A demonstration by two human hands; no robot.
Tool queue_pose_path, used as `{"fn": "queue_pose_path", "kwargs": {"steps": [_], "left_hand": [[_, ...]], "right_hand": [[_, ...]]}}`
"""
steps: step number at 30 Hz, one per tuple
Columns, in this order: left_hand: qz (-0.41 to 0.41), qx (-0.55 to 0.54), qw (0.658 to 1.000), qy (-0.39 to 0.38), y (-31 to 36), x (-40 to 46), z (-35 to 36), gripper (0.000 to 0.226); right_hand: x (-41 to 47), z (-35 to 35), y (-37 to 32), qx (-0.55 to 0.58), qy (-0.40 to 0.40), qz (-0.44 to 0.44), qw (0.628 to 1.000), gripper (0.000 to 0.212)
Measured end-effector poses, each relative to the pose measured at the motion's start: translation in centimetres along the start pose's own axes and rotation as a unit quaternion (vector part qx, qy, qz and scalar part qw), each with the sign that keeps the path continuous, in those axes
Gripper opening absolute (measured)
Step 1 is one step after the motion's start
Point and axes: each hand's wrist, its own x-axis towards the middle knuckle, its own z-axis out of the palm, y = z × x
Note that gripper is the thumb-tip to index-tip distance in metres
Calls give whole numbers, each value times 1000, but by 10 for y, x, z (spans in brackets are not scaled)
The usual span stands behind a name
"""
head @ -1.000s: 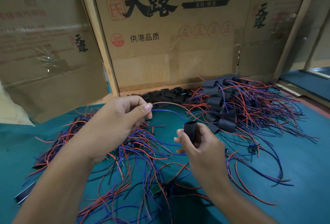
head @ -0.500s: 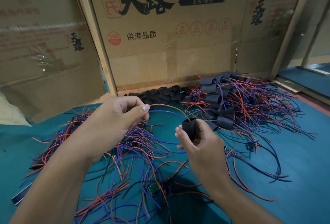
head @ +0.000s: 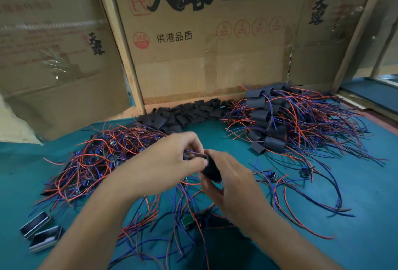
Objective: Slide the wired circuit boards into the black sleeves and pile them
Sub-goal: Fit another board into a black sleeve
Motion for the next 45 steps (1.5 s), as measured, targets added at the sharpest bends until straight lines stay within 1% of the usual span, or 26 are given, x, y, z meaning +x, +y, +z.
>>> {"fn": "queue_pose_path", "kwargs": {"steps": [2, 4, 7, 9, 11, 13, 14, 16, 18, 20, 24, 28, 31, 33, 37, 41, 45], "left_hand": [[-16, -40, 999, -2, -4, -1, -1, 17], [-18, -55, 998, 14, -8, 1, -3, 23], [-16, -47, 997, 63, -15, 6, -3, 19], [-23, -58, 995, 79, -18, 10, 0, 13], [-37, -59, 995, 70, -22, 12, 2, 8], [-40, -65, 996, 42, -24, 12, 3, 3], [-37, -65, 997, 32, -23, 11, 3, 7], [-36, -57, 997, 29, -24, 11, 1, 24], [-32, -50, 997, 42, -23, 10, 1, 30], [-21, -43, 998, 47, -22, 11, 2, 27], [4, -54, 998, 24, -19, 13, 3, 19], [22, -46, 997, 55, -20, 15, 10, 9], [19, -40, 997, 69, -19, 17, 15, 10], [18, -38, 996, 75, -18, 17, 18, 11], [24, -77, 995, 58, -16, 18, 22, 9], [28, -87, 995, 49, -16, 19, 24, 2], [19, -115, 992, 40, -16, 18, 23, 4]], "right_hand": [[2, -1, 4, 2, -11, 18, 1000, 43], [6, -4, 7, 6, 1, 45, 999, 45], [10, -8, 16, -1, 16, 65, 998, 44], [11, -9, 23, -8, 14, 71, 997, 43], [12, -10, 28, -12, 3, 72, 997, 43], [12, -10, 34, -12, -12, 65, 998, 44], [13, -12, 37, -9, -22, 64, 998, 44], [14, -16, 45, -3, -50, 68, 996, 46], [13, -18, 50, -5, -80, 72, 994, 47], [13, -17, 54, -7, -87, 73, 993, 46], [16, -20, 57, -24, -83, 59, 995, 45], [15, -25, 53, -77, -89, 55, 991, 46], [14, -21, 48, -60, -103, 38, 992, 46], [14, -19, 46, -52, -109, 31, 992, 51], [15, -18, 47, -51, -105, 25, 993, 55], [14, -18, 48, -50, -109, 25, 993, 56], [14, -17, 48, -34, -124, 29, 991, 58]]}}
